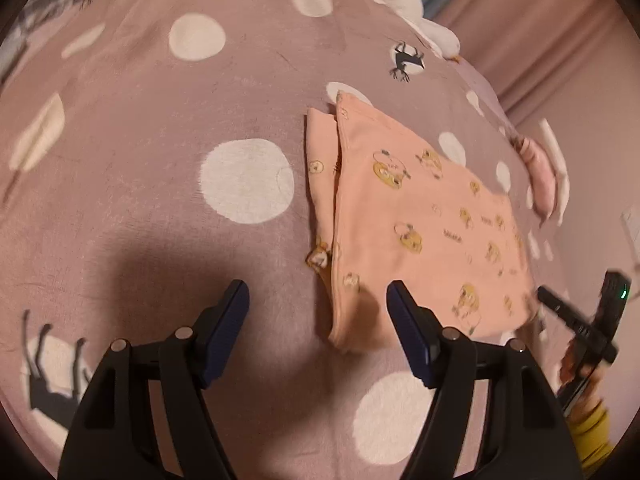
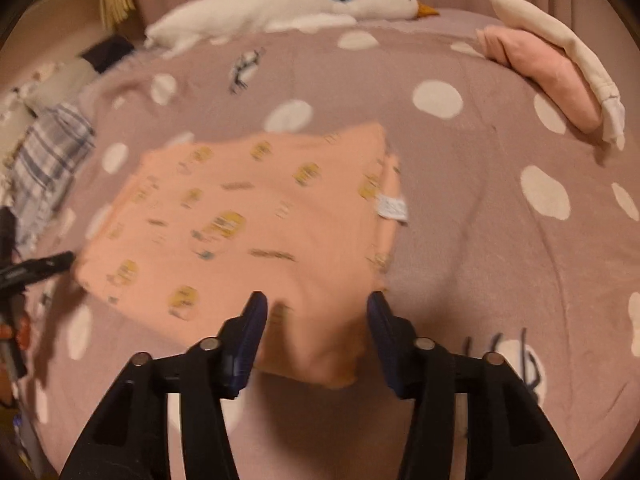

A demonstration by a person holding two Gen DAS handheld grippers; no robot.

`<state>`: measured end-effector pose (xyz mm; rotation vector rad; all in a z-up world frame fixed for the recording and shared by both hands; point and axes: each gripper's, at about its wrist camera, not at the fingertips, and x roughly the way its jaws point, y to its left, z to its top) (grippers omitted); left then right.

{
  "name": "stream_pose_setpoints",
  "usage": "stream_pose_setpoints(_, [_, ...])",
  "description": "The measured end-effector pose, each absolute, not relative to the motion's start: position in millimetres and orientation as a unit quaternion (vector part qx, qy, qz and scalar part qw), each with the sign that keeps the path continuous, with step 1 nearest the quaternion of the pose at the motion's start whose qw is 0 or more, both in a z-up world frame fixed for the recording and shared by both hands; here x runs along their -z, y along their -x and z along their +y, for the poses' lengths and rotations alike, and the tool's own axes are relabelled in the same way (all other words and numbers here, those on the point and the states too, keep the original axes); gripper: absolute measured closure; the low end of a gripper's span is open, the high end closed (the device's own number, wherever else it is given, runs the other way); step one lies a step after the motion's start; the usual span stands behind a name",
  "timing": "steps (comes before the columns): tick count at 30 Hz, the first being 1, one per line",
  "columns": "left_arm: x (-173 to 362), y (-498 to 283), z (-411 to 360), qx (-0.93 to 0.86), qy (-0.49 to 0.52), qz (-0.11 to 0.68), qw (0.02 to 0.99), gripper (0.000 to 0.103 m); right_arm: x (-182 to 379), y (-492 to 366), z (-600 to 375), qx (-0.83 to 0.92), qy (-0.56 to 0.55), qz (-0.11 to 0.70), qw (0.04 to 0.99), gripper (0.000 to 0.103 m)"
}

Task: Fold small clothes
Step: 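Fold the hem up toward the collar with both grippers and release, then grasp one side edge of the peach shirt with the left gripper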

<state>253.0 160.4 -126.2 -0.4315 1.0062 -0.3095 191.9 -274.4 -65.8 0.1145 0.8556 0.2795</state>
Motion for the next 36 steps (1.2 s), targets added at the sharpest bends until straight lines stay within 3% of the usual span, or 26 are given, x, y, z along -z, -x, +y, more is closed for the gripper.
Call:
stream_pose_setpoints(11, [137.1, -315.5, 113.7, 0.23, 0.296, 0.496, 0.783, 0.033, 73.7, -253.1, -211.7, -0.202, -0.12, 0.423, 0.875, 0.051])
stream_pose_setpoints(14, [137.0, -326.2, 100.4, 0.222, 0.277, 0.501, 0.789, 0.055, 74.3, -272.4, -186.8, -0.207, -0.109, 0.427, 0.873, 0.051])
stream_pose_setpoints(16, [139.2, -331.1, 97.3, 0.208, 0.268, 0.508, 0.791, 0.087, 72.0, -281.3, -173.7, -0.206, -0.095, 0.424, 0.877, 0.054])
stream_pose_setpoints(18, [141.5, -332.3, 100.1, 0.205, 0.271, 0.51, 0.79, 0.087, 70.7, -293.3, -157.6, -0.205, -0.075, 0.422, 0.88, 0.074])
stream_pose_setpoints(21, [139.0, -329.1, 99.7, 0.198, 0.261, 0.51, 0.795, 0.088, 77.3, -318.4, -138.4, -0.176, -0.048, 0.436, 0.881, 0.09])
stream_pose_setpoints(27, [120.8, -326.9, 89.3, 0.208, 0.235, 0.503, 0.805, 0.089, 90.4, -326.4, -135.1, -0.158, -0.047, 0.462, 0.871, 0.091])
stream_pose_setpoints(36, [107.8, -324.9, 73.4, 0.201, 0.202, 0.501, 0.817, 0.09, 79.9, -240.8, -149.1, -0.222, -0.011, 0.454, 0.863, 0.091])
